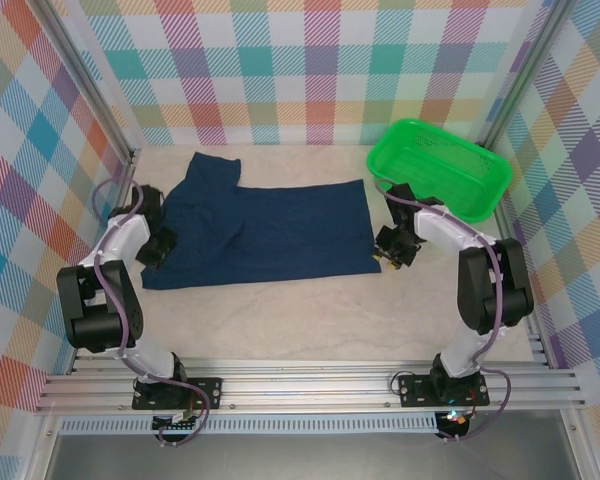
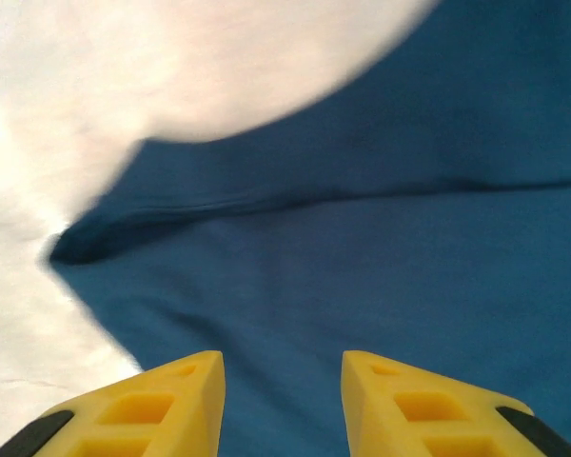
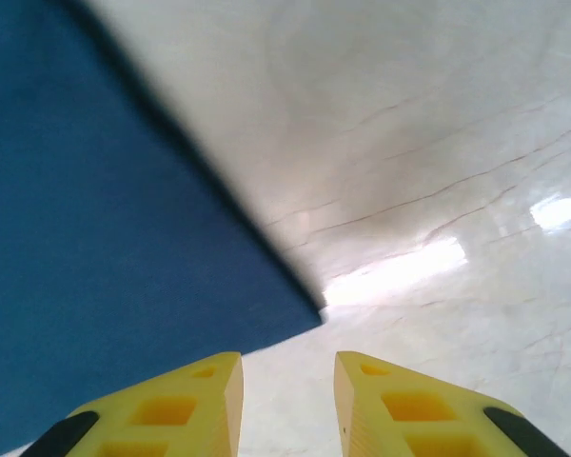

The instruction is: Fold and stack the t-shirts

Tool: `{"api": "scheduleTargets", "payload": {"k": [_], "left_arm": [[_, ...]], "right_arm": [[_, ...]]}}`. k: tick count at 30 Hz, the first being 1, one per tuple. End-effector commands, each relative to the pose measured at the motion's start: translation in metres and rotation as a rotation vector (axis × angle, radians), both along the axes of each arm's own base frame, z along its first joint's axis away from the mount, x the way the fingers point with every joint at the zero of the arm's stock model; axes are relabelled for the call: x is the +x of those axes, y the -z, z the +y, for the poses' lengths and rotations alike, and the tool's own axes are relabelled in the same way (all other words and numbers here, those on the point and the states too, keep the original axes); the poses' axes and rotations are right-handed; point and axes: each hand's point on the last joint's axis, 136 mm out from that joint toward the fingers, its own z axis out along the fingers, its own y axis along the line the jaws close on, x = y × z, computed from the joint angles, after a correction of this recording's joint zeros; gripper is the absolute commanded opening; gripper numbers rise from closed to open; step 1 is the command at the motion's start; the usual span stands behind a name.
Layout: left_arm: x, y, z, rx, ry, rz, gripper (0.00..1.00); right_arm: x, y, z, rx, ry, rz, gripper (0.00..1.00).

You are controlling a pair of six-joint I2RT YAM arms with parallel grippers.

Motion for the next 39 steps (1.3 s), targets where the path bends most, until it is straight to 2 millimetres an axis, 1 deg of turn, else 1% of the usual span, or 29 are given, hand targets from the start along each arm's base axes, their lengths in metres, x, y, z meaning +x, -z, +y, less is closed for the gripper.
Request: {"api": "scheduleTargets", "payload": {"k": [1,3,4,6,7,8,9,11,14,16,19,23,26,29,36,39], "left_arm": [[0.051,-0.017,-0.023,-0.031,0.127,-0.111,0.39],[0.081,-0.011,-0.029,-0.046,0.185,-0.145,0.39],[0.093,-0.006,-0.029,-0.048,0.195,-0.152,0.38],[0.123,-0.003,-0.03,-0.036,0.257,-0.196,0.38],[0.134,0.001,-0.03,-0.033,0.278,-0.201,0.37],[0.147,0.005,-0.031,-0.032,0.309,-0.21,0.36],[0.158,0.01,-0.034,-0.038,0.339,-0.218,0.36],[0.172,0.022,-0.036,-0.045,0.375,-0.215,0.36],[0.186,0.029,-0.036,-0.023,0.426,-0.222,0.37],[0.192,0.033,-0.034,-0.005,0.449,-0.221,0.38],[0.195,0.039,-0.029,0.013,0.448,-0.192,0.38],[0.198,0.043,-0.029,0.017,0.44,-0.182,0.34],[0.198,0.051,-0.032,0.011,0.453,-0.157,0.29],[0.194,0.058,-0.035,0.002,0.458,-0.127,0.27],[0.193,0.063,-0.041,-0.01,0.47,-0.126,0.27],[0.193,0.062,-0.04,0.001,0.467,-0.118,0.23]], "right_arm": [[0.014,-0.013,0.02,0.024,-0.059,-0.055,0.34],[0.027,-0.01,0.039,0.11,-0.091,-0.085,0.35],[0.032,-0.008,0.047,0.143,-0.11,-0.096,0.36],[0.043,-0.007,0.065,0.218,-0.167,-0.117,0.37],[0.047,-0.005,0.071,0.236,-0.187,-0.122,0.37],[0.051,-0.005,0.073,0.235,-0.198,-0.118,0.37],[0.052,0.001,0.074,0.23,-0.2,-0.099,0.37],[0.052,0.013,0.07,0.215,-0.19,-0.067,0.37],[0.053,0.02,0.069,0.22,-0.186,-0.064,0.37],[0.053,0.022,0.07,0.225,-0.181,-0.06,0.38],[0.047,0.031,0.067,0.209,-0.172,-0.02,0.38],[0.041,0.039,0.062,0.188,-0.169,0.018,0.38],[0.038,0.04,0.062,0.186,-0.171,0.025,0.37],[0.038,0.04,0.061,0.183,-0.168,0.03,0.37],[0.037,0.042,0.06,0.183,-0.166,0.039,0.37],[0.037,0.042,0.06,0.185,-0.167,0.04,0.37]]}}
